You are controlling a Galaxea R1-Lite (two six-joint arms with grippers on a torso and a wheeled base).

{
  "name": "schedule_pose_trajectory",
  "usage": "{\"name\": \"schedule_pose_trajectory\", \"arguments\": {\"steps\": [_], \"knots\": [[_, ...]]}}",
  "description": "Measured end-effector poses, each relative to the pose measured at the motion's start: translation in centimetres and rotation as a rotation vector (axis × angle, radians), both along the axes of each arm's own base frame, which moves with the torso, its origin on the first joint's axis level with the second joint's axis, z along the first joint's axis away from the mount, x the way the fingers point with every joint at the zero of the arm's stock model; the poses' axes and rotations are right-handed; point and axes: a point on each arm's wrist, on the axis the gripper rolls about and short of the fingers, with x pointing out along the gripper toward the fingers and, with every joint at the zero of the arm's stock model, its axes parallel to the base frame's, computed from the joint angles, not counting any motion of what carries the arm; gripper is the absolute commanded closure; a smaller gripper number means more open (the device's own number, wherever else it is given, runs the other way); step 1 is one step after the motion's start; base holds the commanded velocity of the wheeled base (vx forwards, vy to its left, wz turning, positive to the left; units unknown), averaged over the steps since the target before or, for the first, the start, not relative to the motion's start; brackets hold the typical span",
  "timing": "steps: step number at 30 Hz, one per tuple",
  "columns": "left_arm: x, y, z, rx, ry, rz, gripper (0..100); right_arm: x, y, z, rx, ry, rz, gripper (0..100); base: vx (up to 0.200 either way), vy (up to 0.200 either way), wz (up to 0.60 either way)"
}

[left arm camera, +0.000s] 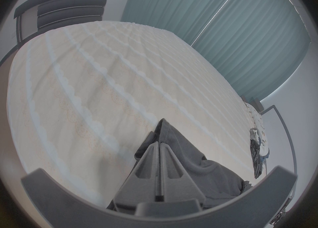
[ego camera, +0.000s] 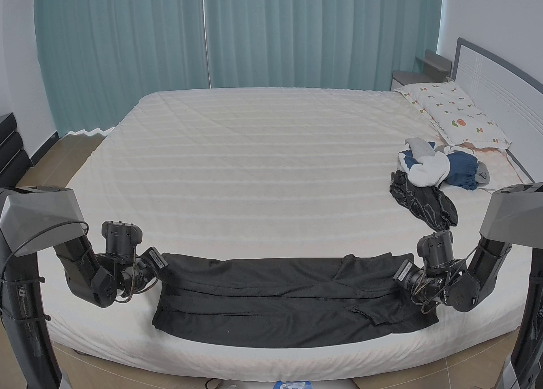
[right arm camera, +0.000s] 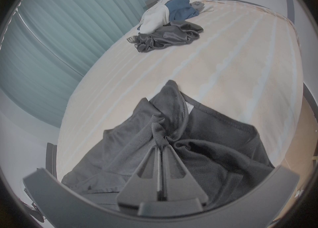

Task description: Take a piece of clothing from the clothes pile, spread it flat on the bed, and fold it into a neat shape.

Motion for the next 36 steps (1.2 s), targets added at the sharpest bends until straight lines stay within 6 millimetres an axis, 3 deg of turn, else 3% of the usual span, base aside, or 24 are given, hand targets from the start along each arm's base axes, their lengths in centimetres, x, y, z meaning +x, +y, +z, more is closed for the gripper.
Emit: {"name": "schedule_pose_trajectory", "arguments": {"steps": [14, 32, 33, 36], "knots": [[0.7, 0.3, 2.1, 0.081, -0.066, -0.007, 100, -0.7, -1.0, 2.8, 0.039, -0.059, 0.018, 100, 0.000, 0.000, 0.00], [-0.2, 0.3, 2.8, 0.127, -0.054, -0.043, 100, -2.8, -1.7, 1.4, 0.022, 0.041, 0.076, 100, 0.000, 0.000, 0.00], [-0.2, 0.3, 2.8, 0.128, -0.053, -0.044, 100, -2.9, -1.7, 1.2, 0.022, 0.048, 0.077, 0, 0.000, 0.000, 0.00], [-0.4, 0.3, 2.7, 0.128, -0.049, -0.045, 100, -2.9, -1.8, 1.1, 0.034, 0.055, 0.082, 0, 0.000, 0.000, 0.00]]}}
